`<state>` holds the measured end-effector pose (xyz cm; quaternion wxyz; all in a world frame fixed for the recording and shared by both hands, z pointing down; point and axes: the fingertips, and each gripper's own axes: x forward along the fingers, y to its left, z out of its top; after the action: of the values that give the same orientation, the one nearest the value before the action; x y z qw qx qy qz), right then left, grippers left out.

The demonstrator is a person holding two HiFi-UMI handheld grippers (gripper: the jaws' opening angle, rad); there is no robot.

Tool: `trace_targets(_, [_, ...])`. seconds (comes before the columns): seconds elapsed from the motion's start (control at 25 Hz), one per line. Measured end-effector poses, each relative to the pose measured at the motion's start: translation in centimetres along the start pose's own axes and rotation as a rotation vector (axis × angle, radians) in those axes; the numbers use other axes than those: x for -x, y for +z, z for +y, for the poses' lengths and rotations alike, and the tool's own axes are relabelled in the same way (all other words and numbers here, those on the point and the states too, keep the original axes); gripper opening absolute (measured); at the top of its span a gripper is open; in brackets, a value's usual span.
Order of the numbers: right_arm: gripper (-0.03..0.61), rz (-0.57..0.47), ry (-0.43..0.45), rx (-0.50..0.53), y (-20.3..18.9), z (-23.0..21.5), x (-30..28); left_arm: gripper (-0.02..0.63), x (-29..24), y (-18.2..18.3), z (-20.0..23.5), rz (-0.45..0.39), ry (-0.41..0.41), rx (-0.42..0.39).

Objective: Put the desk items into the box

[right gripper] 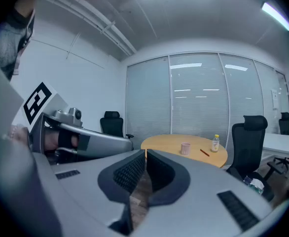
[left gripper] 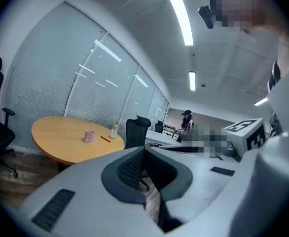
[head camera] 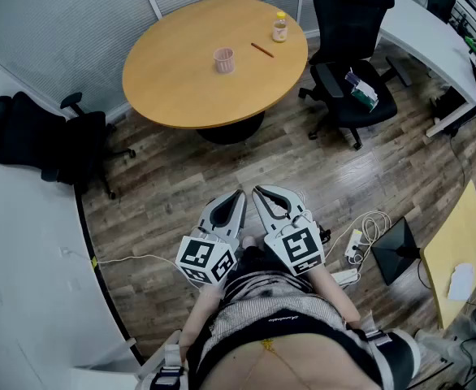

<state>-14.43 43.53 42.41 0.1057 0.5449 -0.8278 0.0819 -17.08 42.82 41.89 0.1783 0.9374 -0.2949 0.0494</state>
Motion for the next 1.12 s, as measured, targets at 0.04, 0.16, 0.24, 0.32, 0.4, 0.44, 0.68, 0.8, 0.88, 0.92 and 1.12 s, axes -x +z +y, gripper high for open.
trace_targets(0.04, [0.029,-0.011,0.001,-0.003,0.3,-0.6,0.1,0.018,-0.4,0.1,-0.1,-0.003,0.001,0.005])
trace_targets(0.16, [0.03,-0.024,0.013,-0.012,0.9,-2.1,0.2,0.018,-1.7,0.6,-0.5,-0.012,0.005,0.016])
trace_targets(0.24, [0.031,-0.022,0.028,-0.013,1.1,-3.1,0.3,0.018,-2.7,1.0,-1.0,-0.016,0.008,0.019])
trace_targets(0.32, [0.03,-0.018,0.042,-0.009,1.3,-4.0,0.5,0.018,-3.8,1.5,-1.5,-0.022,0.007,0.021])
trace_targets(0.4, [0.031,-0.014,0.056,-0.005,1.4,-4.9,0.6,0.018,-4.8,2.0,-2.0,-0.029,0.007,0.023])
trace_targets(0.44, [0.03,-0.014,0.063,-0.003,1.6,-5.4,0.6,0.018,-5.3,2.3,-2.2,-0.032,0.007,0.025])
trace_targets(0.68, [0.031,-0.018,0.11,0.019,2.3,-6.9,0.6,0.018,-6.9,3.1,-3.1,-0.043,0.034,0.031])
trace_targets(0.8, [0.031,-0.019,0.116,0.027,2.2,-7.4,0.7,0.018,-7.2,2.8,-3.1,-0.043,0.057,0.045])
trace_targets(0.88, [0.031,-0.017,0.118,0.032,2.0,-7.8,0.8,0.018,-7.4,2.7,-3.0,-0.04,0.074,0.043])
trace_targets(0.92, [0.031,-0.016,0.119,0.034,1.9,-8.0,0.9,0.018,-7.5,2.7,-2.9,-0.04,0.081,0.043])
trace_targets(1.12, [0.031,-0.015,0.119,0.034,2.1,-9.0,0.5,0.018,-8.2,3.1,-2.6,-0.045,0.092,0.039])
